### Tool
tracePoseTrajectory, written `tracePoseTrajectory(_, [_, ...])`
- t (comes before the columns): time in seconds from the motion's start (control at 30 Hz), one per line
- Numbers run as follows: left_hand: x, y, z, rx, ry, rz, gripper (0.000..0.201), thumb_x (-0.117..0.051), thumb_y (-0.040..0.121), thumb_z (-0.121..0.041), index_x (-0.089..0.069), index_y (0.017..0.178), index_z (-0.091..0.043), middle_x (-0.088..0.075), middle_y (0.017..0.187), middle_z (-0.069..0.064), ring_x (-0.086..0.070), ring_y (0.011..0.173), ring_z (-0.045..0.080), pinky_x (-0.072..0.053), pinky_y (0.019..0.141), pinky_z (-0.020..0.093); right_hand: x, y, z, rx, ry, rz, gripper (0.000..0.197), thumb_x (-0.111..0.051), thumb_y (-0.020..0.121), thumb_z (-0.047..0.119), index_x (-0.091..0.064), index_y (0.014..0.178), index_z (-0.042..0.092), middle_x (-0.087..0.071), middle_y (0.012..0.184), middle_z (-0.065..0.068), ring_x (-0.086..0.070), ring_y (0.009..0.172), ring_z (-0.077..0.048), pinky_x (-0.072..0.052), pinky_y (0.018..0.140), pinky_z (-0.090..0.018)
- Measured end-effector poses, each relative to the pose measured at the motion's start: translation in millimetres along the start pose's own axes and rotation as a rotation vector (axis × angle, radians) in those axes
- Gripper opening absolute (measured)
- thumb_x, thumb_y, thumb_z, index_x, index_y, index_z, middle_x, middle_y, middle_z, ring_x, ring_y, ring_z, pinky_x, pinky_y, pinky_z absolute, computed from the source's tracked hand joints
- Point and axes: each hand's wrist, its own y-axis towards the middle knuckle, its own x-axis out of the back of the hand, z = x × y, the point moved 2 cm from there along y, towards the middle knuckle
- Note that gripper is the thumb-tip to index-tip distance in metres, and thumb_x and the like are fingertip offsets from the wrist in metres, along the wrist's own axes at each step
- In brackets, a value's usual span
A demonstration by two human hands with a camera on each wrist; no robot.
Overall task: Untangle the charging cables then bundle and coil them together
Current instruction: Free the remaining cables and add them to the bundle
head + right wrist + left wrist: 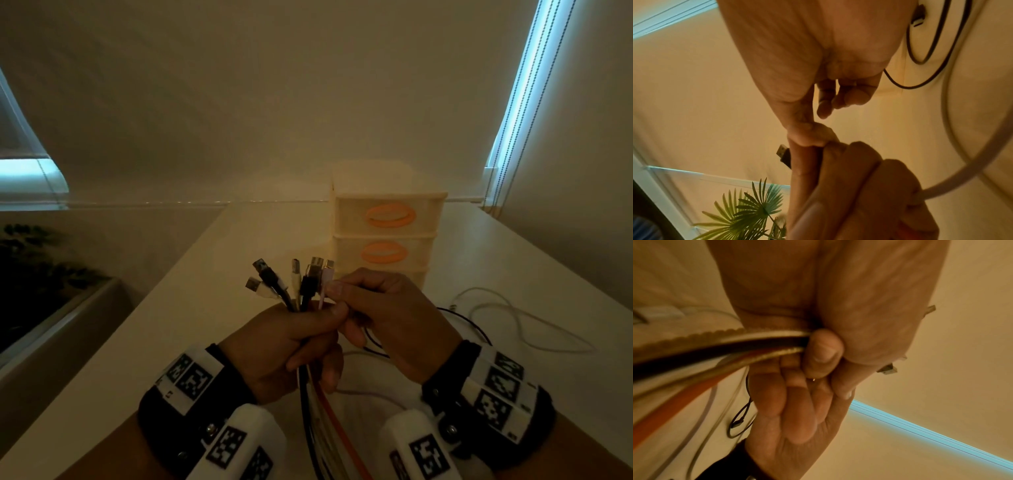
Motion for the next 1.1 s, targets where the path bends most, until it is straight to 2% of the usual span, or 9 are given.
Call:
tracePoseTrajectory(0.17, [-1, -3, -3, 0.072, 0.053, 0.002, 0.045, -0.059, 0.095, -0.036, -0.072, 0.098, 0.007, -0.029, 0.033, 0.0, -0.052, 0.037, 0.021, -0.047, 0.051, 0.028, 1, -1, 10, 0.003, -0.139, 0.039, 0.026, -0.066, 0.086, 0.037, -0.076, 0.086, 0.013, -0.065, 0.072, 0.006, -0.059, 0.061, -0.004, -0.046, 0.075, -0.038])
tracePoseTrajectory(0.33, [-5, -4, -13, -0.028, -0.039, -0.057, 0.056, -0.044, 0.1, -0.044, -0.073, 0.091, 0.004, -0.036, 0.035, 0.005, -0.053, 0.042, 0.027, -0.049, 0.054, 0.031, -1, -6, 22, -0.043, -0.213, 0.049, 0.038, -0.047, 0.095, 0.044, -0.074, 0.105, 0.019, -0.071, 0.102, 0.003, -0.065, 0.097, -0.017, -0.054, 0.084, -0.033])
tracePoseTrajectory(0.47, [1, -2, -22, -0.171, -0.07, -0.282, 0.062, -0.042, 0.1, -0.047, -0.071, 0.077, 0.002, -0.064, 0.072, 0.025, -0.065, 0.075, 0.041, -0.058, 0.071, 0.043, -16, -16, 21, -0.132, -0.287, -0.071, 0.028, -0.058, 0.094, 0.048, -0.063, 0.115, 0.03, -0.073, 0.096, 0.005, -0.071, 0.086, -0.01, -0.059, 0.086, -0.04])
tracePoseTrajectory(0.67, [13, 1, -22, -0.248, 0.112, -0.463, 0.065, -0.039, 0.096, -0.057, -0.077, 0.082, -0.007, -0.068, 0.089, 0.006, -0.058, 0.096, 0.023, -0.051, 0.091, 0.045, -46, -25, 22, -0.375, -0.334, 0.226, 0.026, -0.062, 0.094, 0.042, -0.06, 0.114, 0.027, -0.076, 0.1, -0.004, -0.073, 0.091, -0.018, -0.058, 0.091, -0.041])
tracePoseTrajectory(0.83, [19, -1, -24, -0.189, 0.137, -0.416, 0.056, -0.051, 0.083, -0.06, -0.079, 0.077, -0.012, -0.066, 0.115, 0.028, -0.056, 0.114, 0.05, -0.04, 0.106, 0.053, -68, -19, 28, -0.326, -0.402, 0.303, 0.019, -0.041, 0.104, 0.021, -0.052, 0.118, 0.013, -0.047, 0.067, -0.007, -0.047, 0.052, -0.018, -0.05, 0.054, -0.031])
tracePoseTrajectory(0.9, [20, -4, -26, -0.143, 0.151, -0.391, 0.051, -0.058, 0.081, -0.054, -0.08, 0.085, -0.008, -0.071, 0.105, 0.025, -0.063, 0.106, 0.047, -0.048, 0.099, 0.049, -72, -13, 26, -0.305, -0.493, 0.259, 0.023, -0.04, 0.104, 0.013, -0.052, 0.124, 0.011, -0.055, 0.082, -0.016, -0.053, 0.063, -0.021, -0.044, 0.057, -0.031])
tracePoseTrajectory(1.0, [21, -5, -26, -0.038, 0.077, -0.344, 0.06, -0.058, 0.087, -0.051, -0.073, 0.108, 0.003, -0.068, 0.115, 0.029, -0.065, 0.109, 0.041, -0.052, 0.1, 0.048, -77, -7, 27, -0.285, -0.544, 0.249, 0.042, -0.034, 0.107, 0.008, -0.037, 0.149, 0.003, -0.052, 0.141, -0.014, -0.057, 0.117, -0.017, -0.046, 0.095, -0.026])
tracePoseTrajectory(1.03, [22, -5, -27, -0.022, 0.029, -0.328, 0.062, -0.053, 0.092, -0.052, -0.072, 0.109, 0.005, -0.063, 0.122, 0.031, -0.062, 0.115, 0.043, -0.049, 0.102, 0.051, -78, -6, 29, -0.277, -0.54, 0.269, 0.043, -0.034, 0.107, 0.011, -0.036, 0.15, 0.006, -0.053, 0.141, -0.006, -0.055, 0.122, -0.01, -0.045, 0.099, -0.024])
tracePoseTrajectory(1.1, [20, -6, -32, -0.056, -0.071, -0.302, 0.067, -0.038, 0.101, -0.051, -0.075, 0.094, 0.004, -0.065, 0.121, 0.029, -0.062, 0.116, 0.04, -0.049, 0.101, 0.049, -76, -4, 33, -0.267, -0.535, 0.308, 0.031, -0.037, 0.107, 0.02, -0.05, 0.135, 0.022, -0.059, 0.096, 0.012, -0.061, 0.078, 0.006, -0.048, 0.066, -0.013])
